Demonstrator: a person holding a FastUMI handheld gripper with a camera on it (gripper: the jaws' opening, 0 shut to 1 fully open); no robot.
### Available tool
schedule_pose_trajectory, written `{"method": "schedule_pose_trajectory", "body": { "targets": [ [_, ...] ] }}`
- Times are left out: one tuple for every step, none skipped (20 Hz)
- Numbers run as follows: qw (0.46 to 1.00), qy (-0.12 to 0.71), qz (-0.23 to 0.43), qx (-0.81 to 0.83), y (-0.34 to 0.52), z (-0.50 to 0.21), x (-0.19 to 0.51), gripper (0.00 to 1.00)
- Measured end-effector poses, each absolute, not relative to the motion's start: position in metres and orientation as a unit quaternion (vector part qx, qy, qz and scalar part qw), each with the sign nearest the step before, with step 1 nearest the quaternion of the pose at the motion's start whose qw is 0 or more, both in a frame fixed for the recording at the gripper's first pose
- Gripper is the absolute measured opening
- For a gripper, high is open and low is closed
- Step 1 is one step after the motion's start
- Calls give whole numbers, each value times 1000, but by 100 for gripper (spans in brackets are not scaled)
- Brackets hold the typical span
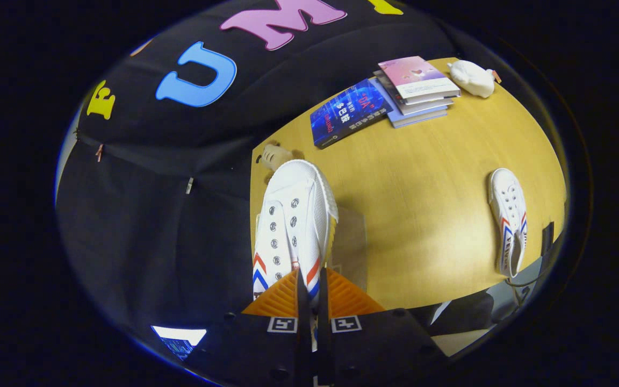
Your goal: Open the storage box then place both shoes into the box .Put the left shoe in first, then the right shoe, with the right side of both shoes facing outward in a uniform manner.
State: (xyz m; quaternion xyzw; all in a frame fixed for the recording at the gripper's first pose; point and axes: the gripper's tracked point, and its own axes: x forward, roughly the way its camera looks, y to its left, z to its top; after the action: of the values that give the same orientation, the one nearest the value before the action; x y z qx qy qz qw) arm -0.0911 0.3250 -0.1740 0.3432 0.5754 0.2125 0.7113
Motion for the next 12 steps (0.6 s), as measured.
{"method": "schedule_pose_trajectory", "body": {
  "targets": [
    [704, 587, 217, 337, 343, -179, -99, 8],
    [696, 597, 221, 332, 361, -185, -105, 8],
    [687, 608, 226, 327, 377, -191, -111, 8],
    [677, 621, 229, 322, 393, -199, -119, 8],
    [669, 632, 228, 319, 405, -207, -123, 8],
    [663, 639, 226, 317, 417, -212, -126, 8],
    [660, 645, 219, 317, 426, -218, -127, 8],
    [661, 648, 210, 315, 434, -228, -127, 8],
    [663, 649, 204, 312, 440, -234, -127, 8],
    [665, 651, 198, 308, 447, -240, -124, 8],
    [669, 649, 196, 306, 454, -245, -123, 8],
    [672, 646, 193, 306, 460, -249, -120, 8]
  ]
}}
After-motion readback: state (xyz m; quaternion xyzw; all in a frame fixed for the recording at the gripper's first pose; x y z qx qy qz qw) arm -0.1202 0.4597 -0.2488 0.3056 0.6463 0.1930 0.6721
